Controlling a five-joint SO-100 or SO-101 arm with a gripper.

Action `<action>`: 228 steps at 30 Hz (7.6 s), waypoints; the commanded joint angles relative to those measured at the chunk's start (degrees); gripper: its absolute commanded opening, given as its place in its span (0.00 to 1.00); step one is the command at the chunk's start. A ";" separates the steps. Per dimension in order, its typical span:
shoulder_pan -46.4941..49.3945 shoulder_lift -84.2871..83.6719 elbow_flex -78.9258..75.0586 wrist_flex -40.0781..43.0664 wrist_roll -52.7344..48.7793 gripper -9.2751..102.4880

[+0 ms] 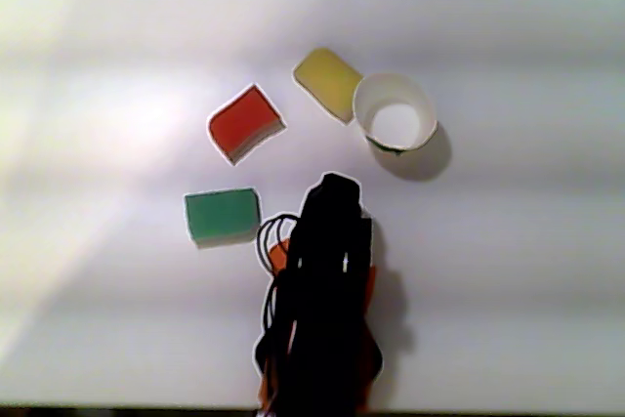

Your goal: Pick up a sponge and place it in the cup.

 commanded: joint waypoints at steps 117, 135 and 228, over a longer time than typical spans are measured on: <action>-26.89 -96.59 -87.54 -4.75 1.67 0.50; -24.87 -100.37 -84.99 -8.61 -1.05 0.50; 16.08 -60.56 -70.14 5.98 -41.48 0.08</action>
